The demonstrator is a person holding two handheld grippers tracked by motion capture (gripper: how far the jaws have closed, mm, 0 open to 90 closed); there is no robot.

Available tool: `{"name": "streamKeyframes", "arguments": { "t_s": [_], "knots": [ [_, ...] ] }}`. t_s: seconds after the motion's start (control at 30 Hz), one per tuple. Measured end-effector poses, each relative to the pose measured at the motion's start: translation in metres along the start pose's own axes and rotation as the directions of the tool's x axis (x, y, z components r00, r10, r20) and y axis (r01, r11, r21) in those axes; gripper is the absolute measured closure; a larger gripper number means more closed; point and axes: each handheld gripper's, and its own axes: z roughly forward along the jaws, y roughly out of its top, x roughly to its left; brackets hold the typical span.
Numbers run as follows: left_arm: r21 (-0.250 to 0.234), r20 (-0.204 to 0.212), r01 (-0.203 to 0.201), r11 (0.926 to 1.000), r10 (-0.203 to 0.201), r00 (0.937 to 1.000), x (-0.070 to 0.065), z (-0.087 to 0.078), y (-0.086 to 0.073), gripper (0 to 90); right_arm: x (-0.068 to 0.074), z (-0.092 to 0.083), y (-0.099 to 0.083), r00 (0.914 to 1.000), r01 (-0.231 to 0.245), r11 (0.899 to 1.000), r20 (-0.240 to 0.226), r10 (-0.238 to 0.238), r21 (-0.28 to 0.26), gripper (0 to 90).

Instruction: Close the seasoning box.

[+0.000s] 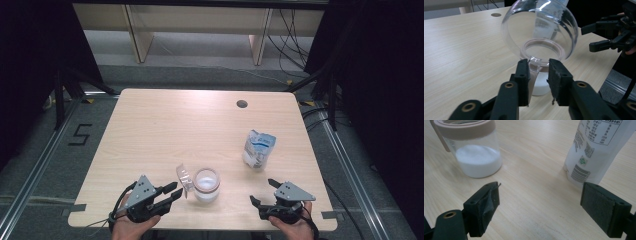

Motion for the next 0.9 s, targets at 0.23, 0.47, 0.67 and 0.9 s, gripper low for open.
{"name": "streamKeyframes", "arguments": {
  "t_s": [0.23,0.47,0.67,0.9],
  "knots": [
    [0.016,-0.014,-0.043,0.9989,0.044,0.9990,0.000,0.005,0.003,83.8,0.001,-0.001,0.000,0.9999,-0.012,1.000,-0.003,0.012,0.006,16.8],
    [0.024,-0.013,-0.058,0.9980,0.058,0.9982,-0.001,0.007,0.004,89.1,0.001,0.002,0.001,0.9998,-0.001,1.000,-0.019,0.001,0.001,16.9],
    [0.025,-0.015,-0.067,0.9974,0.068,0.9976,-0.003,0.009,0.005,89.2,0.001,0.000,0.000,1.0000,0.005,1.000,0.000,-0.005,-0.001,17.0],
    [0.013,-0.008,-0.069,0.9975,0.069,0.9976,-0.004,0.012,0.006,89.2,0.001,0.000,0.001,0.9999,0.013,1.000,0.004,-0.013,-0.006,17.1]
  ]
}}
